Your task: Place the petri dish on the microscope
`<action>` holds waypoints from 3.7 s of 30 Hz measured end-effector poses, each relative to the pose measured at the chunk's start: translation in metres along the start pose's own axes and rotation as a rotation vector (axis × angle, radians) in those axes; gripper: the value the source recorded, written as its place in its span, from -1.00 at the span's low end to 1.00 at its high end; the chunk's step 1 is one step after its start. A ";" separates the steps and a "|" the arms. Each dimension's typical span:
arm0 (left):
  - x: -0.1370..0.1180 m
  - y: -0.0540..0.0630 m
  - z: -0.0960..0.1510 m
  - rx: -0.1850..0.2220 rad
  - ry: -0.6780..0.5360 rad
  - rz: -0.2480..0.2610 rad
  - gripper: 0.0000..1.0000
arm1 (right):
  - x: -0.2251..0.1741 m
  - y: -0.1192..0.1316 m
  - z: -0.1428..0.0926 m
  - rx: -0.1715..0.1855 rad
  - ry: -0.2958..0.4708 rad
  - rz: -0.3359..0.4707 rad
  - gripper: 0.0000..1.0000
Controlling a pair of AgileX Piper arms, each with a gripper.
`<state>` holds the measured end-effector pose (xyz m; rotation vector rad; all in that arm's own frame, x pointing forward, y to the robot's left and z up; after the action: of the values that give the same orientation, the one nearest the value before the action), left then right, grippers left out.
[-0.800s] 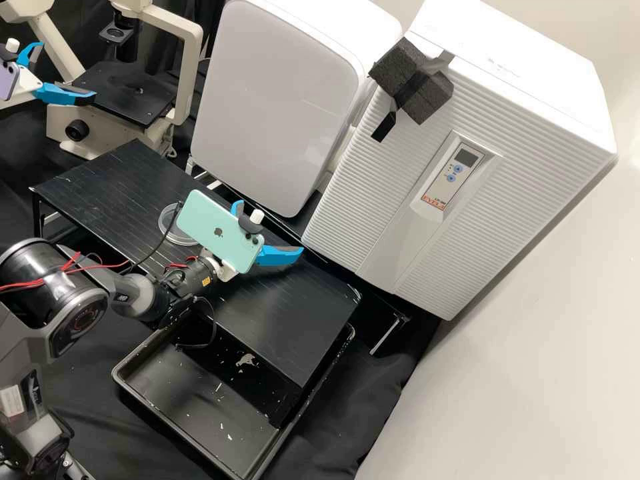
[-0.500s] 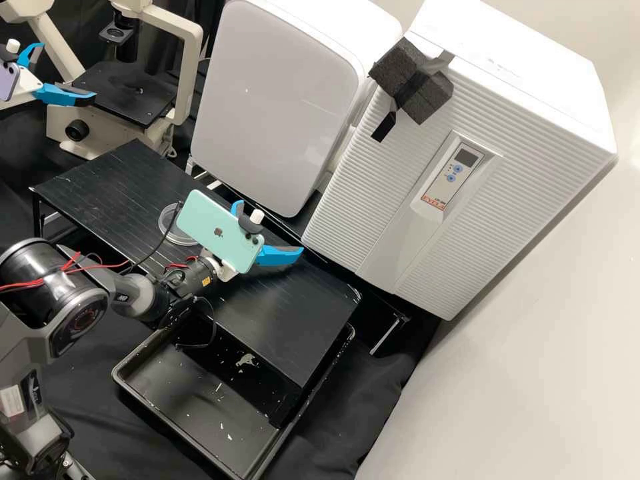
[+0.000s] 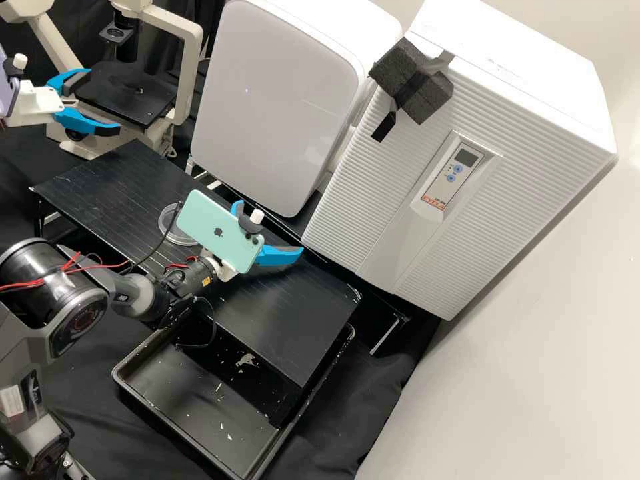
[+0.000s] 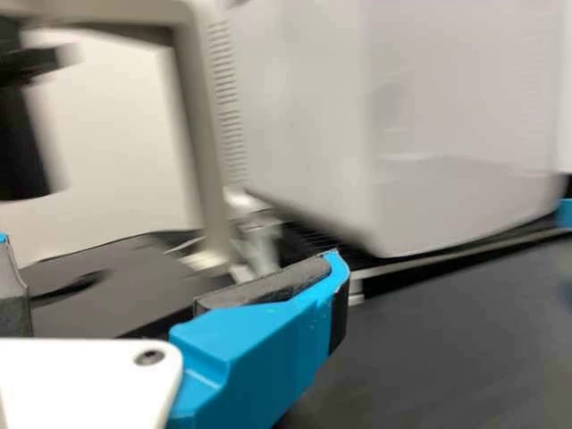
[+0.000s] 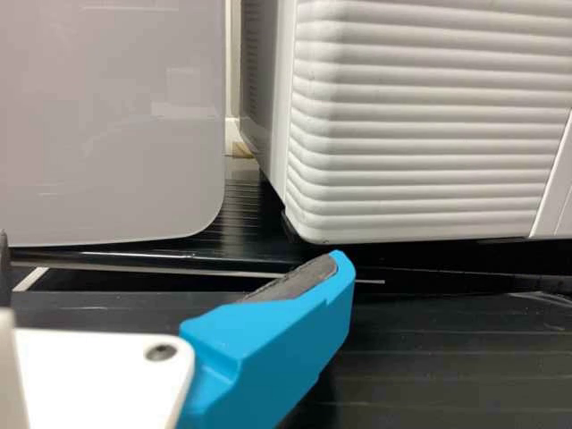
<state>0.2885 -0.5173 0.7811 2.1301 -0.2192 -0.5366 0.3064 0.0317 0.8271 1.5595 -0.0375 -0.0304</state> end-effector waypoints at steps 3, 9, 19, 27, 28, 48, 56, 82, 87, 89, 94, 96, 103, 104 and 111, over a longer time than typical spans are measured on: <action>0.004 -0.002 0.023 0.008 -0.111 -0.022 1.00 | 0.000 0.000 0.000 0.000 0.000 0.000 1.00; 0.014 0.000 0.065 -0.002 -0.347 -0.077 1.00 | 0.000 0.000 0.000 0.000 0.000 0.000 1.00; 0.027 -0.005 0.099 -0.104 -0.475 -0.202 1.00 | 0.000 0.000 0.000 0.000 0.000 0.000 1.00; 0.041 -0.014 0.123 -0.111 -0.494 -0.292 1.00 | 0.000 0.000 0.000 0.000 0.000 0.000 1.00; 0.042 -0.016 0.127 -0.103 -0.496 -0.304 1.00 | 0.000 0.000 0.000 0.000 0.000 0.000 1.00; 0.065 -0.024 0.134 -0.039 -0.462 -0.330 1.00 | 0.000 0.000 0.000 0.000 0.000 0.000 1.00; 0.076 -0.027 0.133 -0.026 -0.432 -0.352 1.00 | 0.000 0.000 0.000 0.000 0.000 0.000 1.00; 0.095 -0.031 0.150 -0.087 -0.429 -0.391 1.00 | 0.000 0.000 0.000 0.000 0.000 0.000 1.00; 0.096 -0.032 0.154 -0.078 -0.434 -0.394 1.00 | 0.000 0.000 0.000 0.000 0.000 0.000 1.00; 0.097 -0.034 0.154 -0.079 -0.434 -0.398 1.00 | 0.000 0.000 0.000 0.000 0.000 0.000 1.00; 0.097 -0.035 0.154 -0.080 -0.436 -0.400 1.00 | 0.000 0.000 0.000 0.000 0.000 0.000 1.00; 0.097 -0.035 0.154 -0.081 -0.437 -0.399 1.00 | 0.000 0.000 0.000 0.000 0.000 0.000 1.00; 0.097 -0.035 0.154 -0.075 -0.438 -0.397 1.00 | 0.000 0.000 0.000 0.000 0.000 0.000 1.00; 0.097 -0.035 0.154 -0.071 -0.438 -0.395 1.00 | 0.000 0.000 0.000 0.000 0.000 0.000 1.00; 0.098 -0.035 0.153 -0.049 -0.428 -0.378 -1.00 | 0.000 0.000 0.000 0.000 0.000 0.000 1.00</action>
<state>0.3054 -0.6439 0.6470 1.9956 -0.0360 -1.2086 0.3064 0.0317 0.8271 1.5595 -0.0375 -0.0304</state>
